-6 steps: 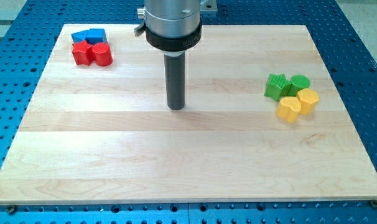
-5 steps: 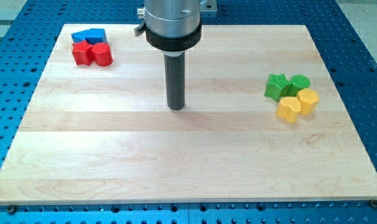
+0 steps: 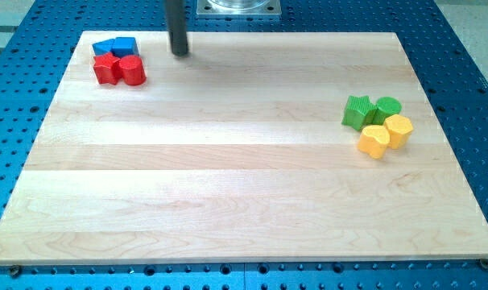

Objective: Separate the red star from the triangle

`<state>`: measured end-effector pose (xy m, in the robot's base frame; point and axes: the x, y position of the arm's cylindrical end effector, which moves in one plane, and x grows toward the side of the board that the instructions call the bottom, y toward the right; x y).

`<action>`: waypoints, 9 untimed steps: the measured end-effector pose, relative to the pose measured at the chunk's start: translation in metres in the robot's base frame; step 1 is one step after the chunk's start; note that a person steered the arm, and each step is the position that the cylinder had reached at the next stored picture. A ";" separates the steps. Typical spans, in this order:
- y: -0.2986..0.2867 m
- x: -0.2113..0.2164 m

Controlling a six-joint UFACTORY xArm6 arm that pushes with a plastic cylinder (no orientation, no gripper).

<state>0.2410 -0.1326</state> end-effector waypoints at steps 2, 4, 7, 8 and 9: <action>-0.016 0.000; -0.034 -0.049; -0.153 0.022; -0.137 0.087; -0.089 0.093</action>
<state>0.3337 -0.2214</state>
